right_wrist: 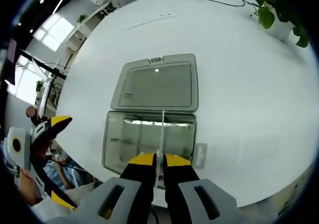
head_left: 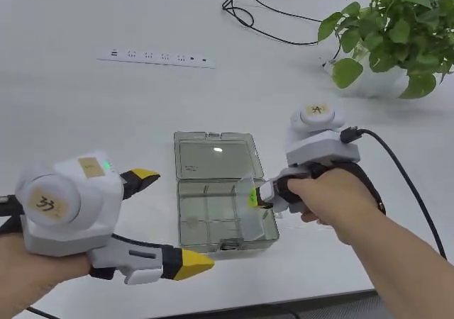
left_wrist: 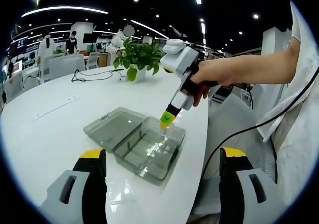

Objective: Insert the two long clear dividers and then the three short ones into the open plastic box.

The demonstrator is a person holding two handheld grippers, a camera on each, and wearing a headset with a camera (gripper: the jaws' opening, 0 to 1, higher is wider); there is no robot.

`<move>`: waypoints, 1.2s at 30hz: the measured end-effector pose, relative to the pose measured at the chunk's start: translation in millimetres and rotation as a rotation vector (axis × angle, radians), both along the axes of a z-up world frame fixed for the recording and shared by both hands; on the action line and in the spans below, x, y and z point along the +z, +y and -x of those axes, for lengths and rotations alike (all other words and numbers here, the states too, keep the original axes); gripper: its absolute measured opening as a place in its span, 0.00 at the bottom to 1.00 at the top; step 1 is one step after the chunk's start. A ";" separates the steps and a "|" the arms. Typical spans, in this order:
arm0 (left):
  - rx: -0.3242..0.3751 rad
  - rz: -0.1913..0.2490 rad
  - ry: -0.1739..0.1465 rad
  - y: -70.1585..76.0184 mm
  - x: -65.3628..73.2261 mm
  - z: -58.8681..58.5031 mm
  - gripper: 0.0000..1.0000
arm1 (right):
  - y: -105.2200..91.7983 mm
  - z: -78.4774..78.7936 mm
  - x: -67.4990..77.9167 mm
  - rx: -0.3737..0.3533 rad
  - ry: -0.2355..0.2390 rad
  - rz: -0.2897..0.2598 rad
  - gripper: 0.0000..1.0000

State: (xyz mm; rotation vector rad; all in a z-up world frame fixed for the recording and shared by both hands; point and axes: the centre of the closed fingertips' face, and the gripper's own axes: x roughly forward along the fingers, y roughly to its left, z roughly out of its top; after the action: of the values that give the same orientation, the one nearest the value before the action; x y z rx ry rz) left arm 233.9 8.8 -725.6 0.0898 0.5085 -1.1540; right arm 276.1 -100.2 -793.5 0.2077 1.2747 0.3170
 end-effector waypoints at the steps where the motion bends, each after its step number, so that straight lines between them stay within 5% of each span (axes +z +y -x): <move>1: -0.001 -0.001 0.001 -0.1 -0.2 0.2 0.97 | -0.9 0.1 -0.6 -0.001 0.001 0.003 0.06; 36: 0.025 -0.002 0.005 5.0 0.6 -1.5 0.96 | 15.9 -4.3 -14.0 0.111 -0.020 -0.001 0.09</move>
State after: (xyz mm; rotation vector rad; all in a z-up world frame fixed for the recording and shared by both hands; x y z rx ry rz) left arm 235.4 13.8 -725.0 0.0824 0.5142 -1.1295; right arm 280.5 -84.3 -807.4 0.1342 1.2684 0.4143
